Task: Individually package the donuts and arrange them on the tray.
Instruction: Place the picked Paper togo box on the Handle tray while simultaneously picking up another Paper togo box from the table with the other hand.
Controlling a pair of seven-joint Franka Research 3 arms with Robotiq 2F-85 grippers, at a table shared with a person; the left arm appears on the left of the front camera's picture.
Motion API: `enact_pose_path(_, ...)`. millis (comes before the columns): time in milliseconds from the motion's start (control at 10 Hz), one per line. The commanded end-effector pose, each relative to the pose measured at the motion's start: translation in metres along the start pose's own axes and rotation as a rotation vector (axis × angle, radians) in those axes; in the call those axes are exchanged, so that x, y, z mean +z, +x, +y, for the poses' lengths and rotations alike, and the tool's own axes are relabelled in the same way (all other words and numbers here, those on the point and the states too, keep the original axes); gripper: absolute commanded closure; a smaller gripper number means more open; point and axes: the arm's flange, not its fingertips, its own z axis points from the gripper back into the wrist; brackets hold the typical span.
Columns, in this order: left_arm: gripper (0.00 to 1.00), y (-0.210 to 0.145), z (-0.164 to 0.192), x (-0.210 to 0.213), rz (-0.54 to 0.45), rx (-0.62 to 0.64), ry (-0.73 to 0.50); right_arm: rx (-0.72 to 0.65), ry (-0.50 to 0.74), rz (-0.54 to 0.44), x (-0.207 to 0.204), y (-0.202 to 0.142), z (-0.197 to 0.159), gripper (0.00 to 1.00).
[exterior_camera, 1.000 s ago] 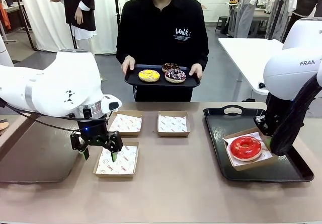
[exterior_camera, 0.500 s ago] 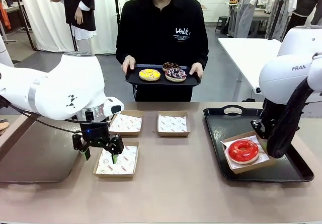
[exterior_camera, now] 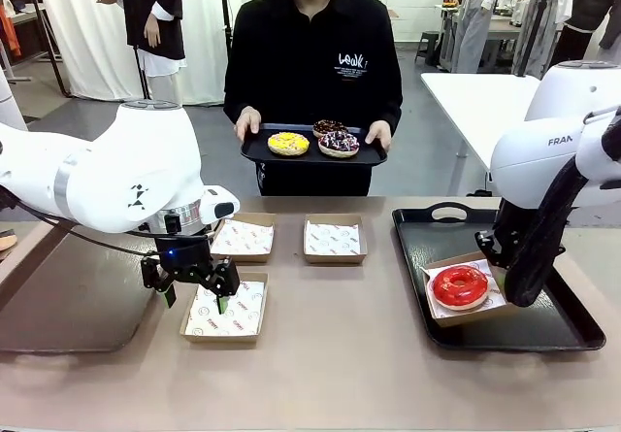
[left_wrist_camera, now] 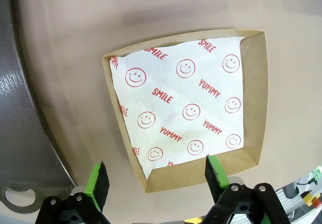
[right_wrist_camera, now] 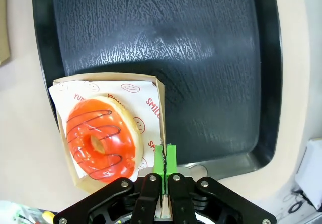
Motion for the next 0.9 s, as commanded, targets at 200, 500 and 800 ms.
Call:
enact_pose_path(200, 0.00, -0.005, -0.004, -0.002, -0.025, 0.025, 0.019, -0.007, -0.015, 0.003, -0.004, -0.002, 0.004, 0.99)
enact_pose_path(500, 0.00, -0.003, -0.002, -0.006, -0.007, 0.026, 0.025, -0.002, -0.030, 0.011, -0.004, -0.001, 0.005, 0.99)
enact_pose_path(800, 0.00, 0.005, 0.003, -0.014, -0.078, 0.039, 0.069, 0.001, -0.025, 0.011, -0.004, -0.001, 0.006, 0.99)
